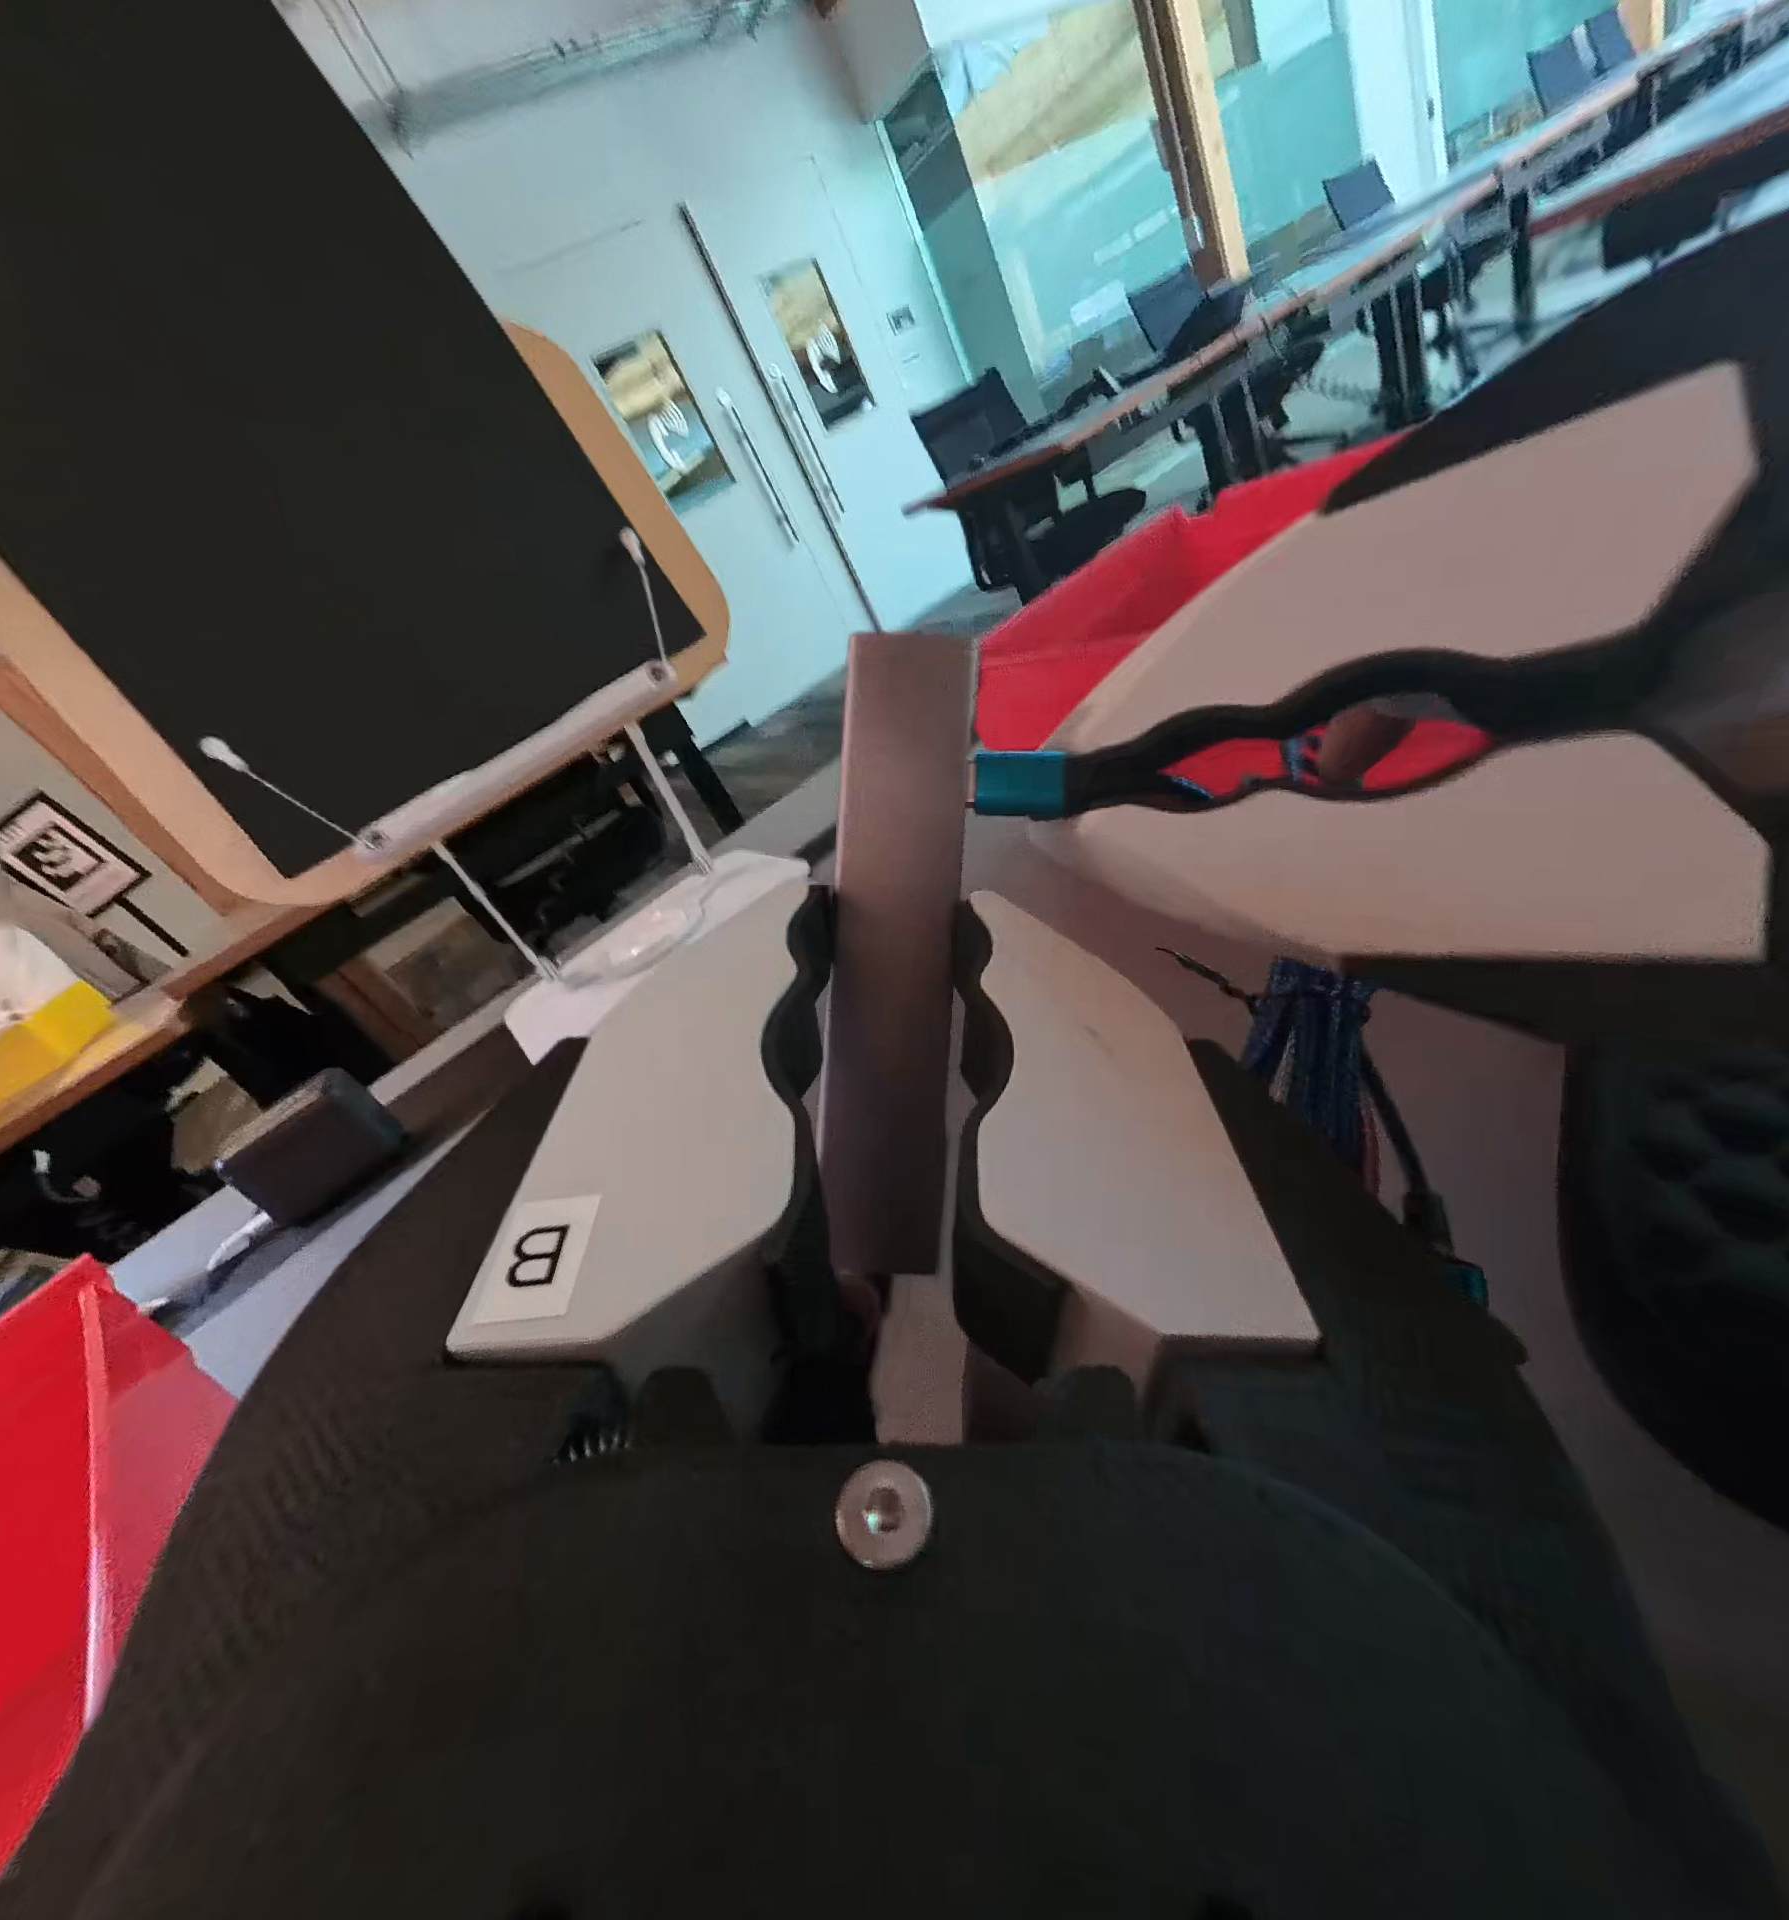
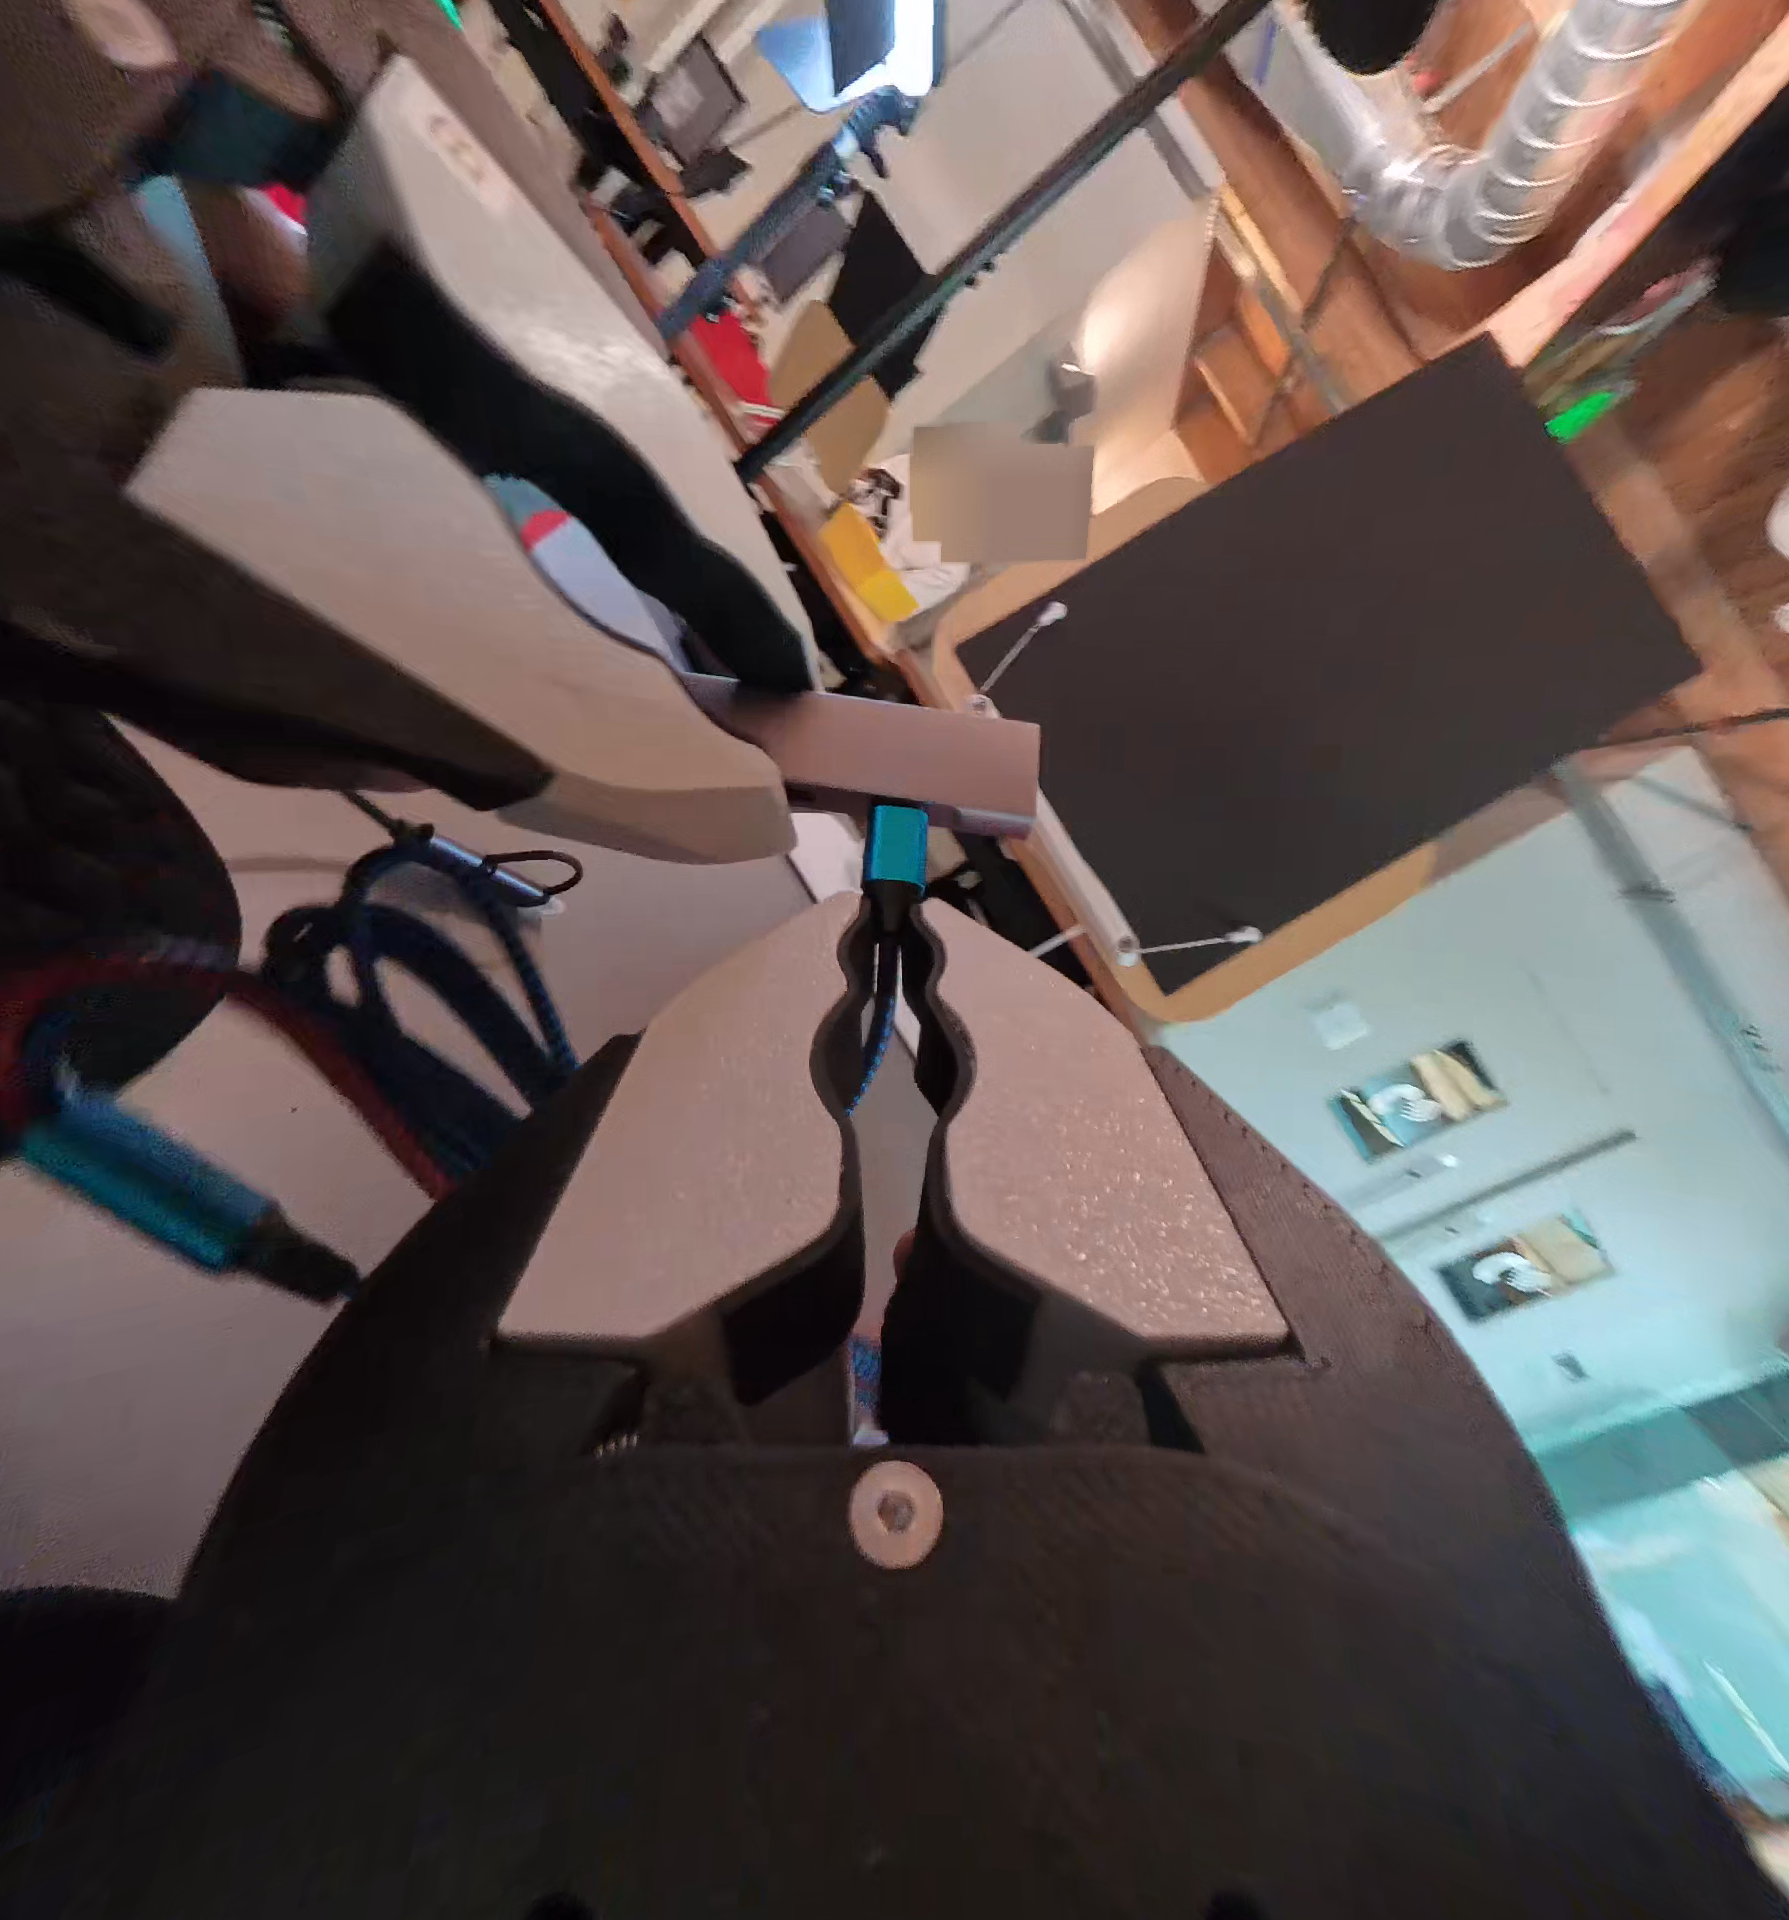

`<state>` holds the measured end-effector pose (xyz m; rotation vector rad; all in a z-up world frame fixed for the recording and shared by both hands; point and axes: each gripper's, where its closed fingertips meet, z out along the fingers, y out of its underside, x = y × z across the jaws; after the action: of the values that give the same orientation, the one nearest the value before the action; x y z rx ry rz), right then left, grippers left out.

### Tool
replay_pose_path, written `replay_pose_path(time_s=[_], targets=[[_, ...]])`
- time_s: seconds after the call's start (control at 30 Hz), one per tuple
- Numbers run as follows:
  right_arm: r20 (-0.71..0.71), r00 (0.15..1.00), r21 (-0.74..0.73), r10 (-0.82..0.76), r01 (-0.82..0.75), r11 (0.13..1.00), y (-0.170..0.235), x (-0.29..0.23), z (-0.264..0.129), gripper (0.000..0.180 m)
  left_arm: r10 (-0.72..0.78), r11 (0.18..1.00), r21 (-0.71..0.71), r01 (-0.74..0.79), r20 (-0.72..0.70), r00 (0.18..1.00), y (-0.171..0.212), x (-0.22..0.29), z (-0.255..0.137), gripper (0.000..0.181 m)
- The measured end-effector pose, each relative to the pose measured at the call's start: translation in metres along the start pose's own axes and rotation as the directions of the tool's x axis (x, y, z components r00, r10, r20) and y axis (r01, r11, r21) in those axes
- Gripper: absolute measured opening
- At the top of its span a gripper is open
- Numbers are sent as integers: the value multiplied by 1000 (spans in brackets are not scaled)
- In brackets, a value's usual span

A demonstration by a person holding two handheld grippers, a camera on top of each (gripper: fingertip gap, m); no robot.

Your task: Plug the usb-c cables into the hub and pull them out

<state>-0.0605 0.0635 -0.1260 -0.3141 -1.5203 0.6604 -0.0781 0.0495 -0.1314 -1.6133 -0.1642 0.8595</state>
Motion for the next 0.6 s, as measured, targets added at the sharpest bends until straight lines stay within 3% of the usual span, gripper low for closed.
replay_pose_path(time_s=[0.13,0.17,0.2,0.23,0.27,0.33,0.43,0.5,0.6], targets=[[-12,998,-16,-59,58,998,5,-22,-8,3,-28,999,-41,27,-29,999,15,1,2,25],[1,997,-10,-83,83,997,6,-24,-12,2,-69,997,-33,70,13,998,15,-5,2,25],[15,993,-8,-117,117,993,9,-23,-18,2,-8,999,-36,15,196,981,17,-44,-7,23],[3,993,-16,-118,118,993,16,-17,-25,1,-110,993,-23,118,226,968,21,-66,-18,23],[-22,996,-30,-83,82,996,25,-6,-32,1,-203,979,19,203,176,963,19,-71,-26,23],[-50,999,-12,-2,2,1000,35,15,-41,2,-127,992,26,124,150,981,10,-61,-25,23],[-82,996,54,36,-31,998,17,45,-47,1,-67,997,31,67,8,998,-4,-14,-7,23],[-135,983,83,122,-112,990,8,84,-52,1,30,1000,-7,-30,60,998,6,-15,-5,23],[-262,926,119,272,-249,961,17,157,-66,1,-88,996,29,88,9,996,7,-17,-7,23]])
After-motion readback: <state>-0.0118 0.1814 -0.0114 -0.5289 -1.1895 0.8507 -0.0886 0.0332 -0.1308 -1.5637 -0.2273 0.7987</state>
